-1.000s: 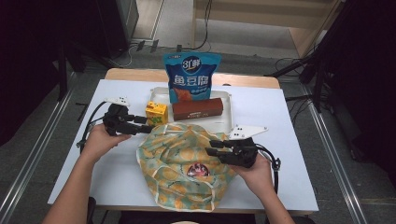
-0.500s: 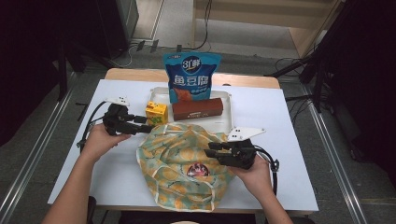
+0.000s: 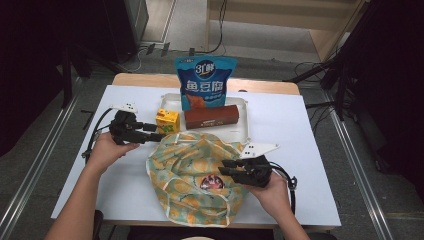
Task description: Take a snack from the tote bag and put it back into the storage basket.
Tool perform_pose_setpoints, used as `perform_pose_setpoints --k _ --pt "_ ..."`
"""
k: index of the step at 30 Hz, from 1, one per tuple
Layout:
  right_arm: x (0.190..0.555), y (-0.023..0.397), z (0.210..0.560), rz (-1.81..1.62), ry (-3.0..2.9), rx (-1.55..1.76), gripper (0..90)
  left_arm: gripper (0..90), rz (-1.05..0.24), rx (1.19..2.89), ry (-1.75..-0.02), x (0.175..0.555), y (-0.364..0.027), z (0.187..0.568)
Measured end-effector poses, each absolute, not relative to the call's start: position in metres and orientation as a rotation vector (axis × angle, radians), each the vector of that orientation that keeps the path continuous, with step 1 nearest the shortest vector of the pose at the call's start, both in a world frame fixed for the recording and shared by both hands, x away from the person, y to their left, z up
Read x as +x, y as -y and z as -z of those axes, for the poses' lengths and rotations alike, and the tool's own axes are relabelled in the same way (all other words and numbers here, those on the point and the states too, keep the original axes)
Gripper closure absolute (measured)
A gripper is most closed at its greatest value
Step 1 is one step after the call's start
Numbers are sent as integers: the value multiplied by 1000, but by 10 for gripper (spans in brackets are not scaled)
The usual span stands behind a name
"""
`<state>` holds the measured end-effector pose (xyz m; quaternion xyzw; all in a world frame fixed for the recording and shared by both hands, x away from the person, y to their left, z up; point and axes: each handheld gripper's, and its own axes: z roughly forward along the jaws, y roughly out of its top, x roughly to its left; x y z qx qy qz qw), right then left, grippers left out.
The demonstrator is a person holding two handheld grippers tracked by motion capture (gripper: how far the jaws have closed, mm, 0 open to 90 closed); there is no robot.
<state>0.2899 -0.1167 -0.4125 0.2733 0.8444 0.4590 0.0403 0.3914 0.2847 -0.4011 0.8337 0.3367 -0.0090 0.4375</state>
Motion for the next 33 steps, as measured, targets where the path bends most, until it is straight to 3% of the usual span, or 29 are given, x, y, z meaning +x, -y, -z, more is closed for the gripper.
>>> perform_pose_setpoints --k 4,8,11,15,28,33 --pt "286 116 418 -1379 -2613 829 726 403 16 2077 -841 392 -285 401" --pt "281 114 419 -1359 -2648 796 838 408 12 2073 -842 392 -285 401" --pt "277 113 418 -1361 -2640 797 840 409 13 2072 -843 392 -285 401" --pt "278 116 418 -1395 -2637 815 706 409 13 2075 -844 393 -285 402" --pt "263 104 418 -1389 -2698 681 479 409 14 2073 -845 393 -285 402" --pt "260 97 420 -1362 -2736 648 334 410 13 2071 -848 393 -286 402"
